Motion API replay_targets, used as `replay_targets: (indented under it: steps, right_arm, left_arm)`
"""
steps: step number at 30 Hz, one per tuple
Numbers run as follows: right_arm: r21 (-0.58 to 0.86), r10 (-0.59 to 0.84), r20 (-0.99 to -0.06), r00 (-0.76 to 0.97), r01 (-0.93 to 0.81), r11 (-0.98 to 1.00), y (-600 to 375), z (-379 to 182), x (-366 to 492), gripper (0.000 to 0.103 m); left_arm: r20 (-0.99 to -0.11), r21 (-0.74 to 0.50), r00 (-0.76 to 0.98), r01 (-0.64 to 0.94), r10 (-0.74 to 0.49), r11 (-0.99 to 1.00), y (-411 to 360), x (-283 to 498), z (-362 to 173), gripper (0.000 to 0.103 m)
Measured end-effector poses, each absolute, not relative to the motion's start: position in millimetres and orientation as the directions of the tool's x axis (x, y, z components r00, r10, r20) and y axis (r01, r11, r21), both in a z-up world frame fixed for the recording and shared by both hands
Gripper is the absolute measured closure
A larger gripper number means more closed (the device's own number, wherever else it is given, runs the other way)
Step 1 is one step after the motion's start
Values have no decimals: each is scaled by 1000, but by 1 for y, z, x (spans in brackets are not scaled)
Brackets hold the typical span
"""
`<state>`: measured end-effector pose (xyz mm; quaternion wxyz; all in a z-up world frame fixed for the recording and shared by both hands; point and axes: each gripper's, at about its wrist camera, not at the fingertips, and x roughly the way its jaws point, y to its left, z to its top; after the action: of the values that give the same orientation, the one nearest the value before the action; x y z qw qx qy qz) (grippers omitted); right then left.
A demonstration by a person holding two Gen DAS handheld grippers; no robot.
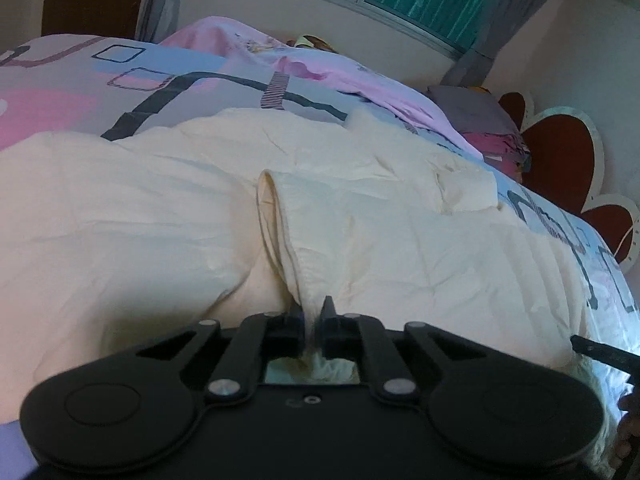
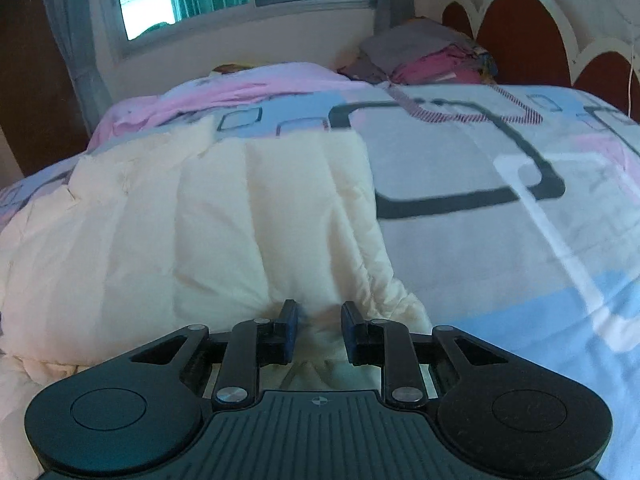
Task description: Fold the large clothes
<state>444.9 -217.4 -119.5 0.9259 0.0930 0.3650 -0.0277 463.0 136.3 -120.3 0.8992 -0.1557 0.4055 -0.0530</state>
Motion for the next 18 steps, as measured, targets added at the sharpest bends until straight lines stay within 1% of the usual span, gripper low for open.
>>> replay_targets:
  steps: [1, 3, 5, 9, 11, 12, 13, 14, 15, 16, 17, 18]
  right_arm:
    - [159, 16, -660, 751, 119, 980, -220, -113, 443, 79]
    - [161, 12, -622, 783, 113, 981, -229, -101, 448, 79]
    - [156, 11, -610, 792, 107, 982, -235, -94, 465, 79]
    - [161, 45, -616, 787, 70, 984, -240, -94, 516, 79]
    - [186, 81, -633, 770, 50, 981, -242, -101, 538, 79]
    - [199, 106, -656, 748, 35, 979, -242, -107, 547, 79]
    - [197, 112, -672, 732, 31, 980, -241, -114, 553, 79]
    - [193, 115, -677, 727, 24, 981, -241, -118, 555, 79]
    - [194, 115, -679, 725, 27, 981, -241, -119, 554, 79]
    - [205, 110, -666, 738, 39, 978, -244, -115, 548, 79]
    - [217, 98, -640, 762, 57, 974, -248, -109, 539, 79]
    - [226, 90, -622, 778, 69, 972, -253, -104, 530, 79]
  left_arm:
    - [-709, -302, 682, -63, -180, 951, 138, 460, -115, 79]
    - [-672, -253, 733, -89, -109, 963, 141, 452, -102, 70]
    - [-639, -246, 764, -89, -93, 965, 138, 453, -93, 70]
    - [-629, -230, 766, -22, -131, 973, 120, 480, -90, 70]
    - [-648, -202, 750, -4, -131, 979, 108, 493, -93, 70]
    - [-661, -185, 740, 4, -127, 983, 103, 499, -96, 69]
    - [-678, -156, 728, -6, -103, 988, 100, 501, -100, 69]
    - [-694, -125, 717, -30, -66, 992, 99, 504, -103, 70]
    - [-694, -114, 719, -49, -44, 992, 101, 502, -104, 69]
    - [-683, -120, 729, -68, -33, 990, 106, 497, -102, 59]
    - [-673, -117, 740, -88, -14, 989, 111, 492, -100, 46]
    - [-659, -99, 752, -112, 19, 989, 114, 485, -98, 14]
